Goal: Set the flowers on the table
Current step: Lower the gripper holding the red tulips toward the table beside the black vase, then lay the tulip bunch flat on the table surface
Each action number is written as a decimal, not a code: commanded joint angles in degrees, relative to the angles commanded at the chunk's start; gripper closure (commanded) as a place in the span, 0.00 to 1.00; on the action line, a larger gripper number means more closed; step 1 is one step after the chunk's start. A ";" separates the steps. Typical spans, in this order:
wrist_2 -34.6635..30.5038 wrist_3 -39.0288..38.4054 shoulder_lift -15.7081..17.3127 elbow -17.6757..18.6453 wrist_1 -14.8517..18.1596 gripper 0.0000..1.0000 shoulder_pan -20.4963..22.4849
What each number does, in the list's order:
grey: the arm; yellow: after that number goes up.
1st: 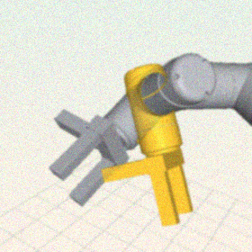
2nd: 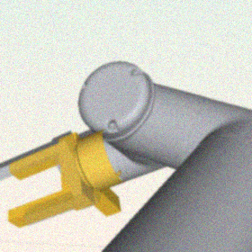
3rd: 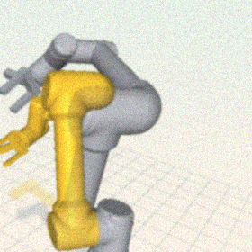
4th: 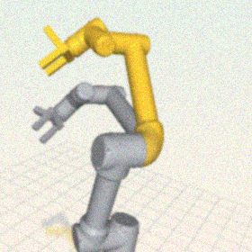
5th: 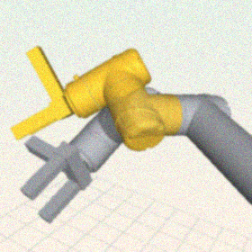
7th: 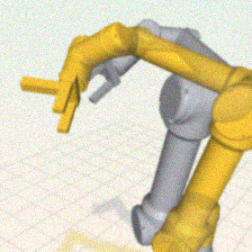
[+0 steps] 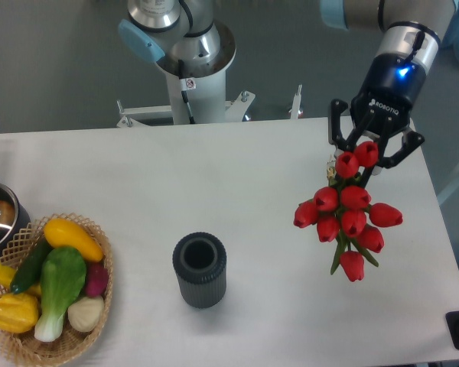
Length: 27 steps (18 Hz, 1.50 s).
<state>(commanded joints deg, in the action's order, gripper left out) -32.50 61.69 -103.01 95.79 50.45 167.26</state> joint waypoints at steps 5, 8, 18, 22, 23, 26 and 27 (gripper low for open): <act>-5.63 4.40 -3.07 0.27 -0.17 0.60 -2.10; -9.67 5.63 -4.13 0.19 -0.18 0.60 -4.04; -17.77 6.69 -7.03 1.68 0.00 0.60 -8.35; -22.17 8.18 -7.73 2.65 -0.09 0.59 -10.28; -22.25 8.18 -8.08 2.82 -0.09 0.59 -10.55; -22.43 8.10 -8.61 2.91 -0.09 0.53 -10.72; -22.52 8.10 -8.96 2.91 -0.09 0.53 -11.16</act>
<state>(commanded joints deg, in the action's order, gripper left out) -55.02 69.79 -111.97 98.70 50.36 156.10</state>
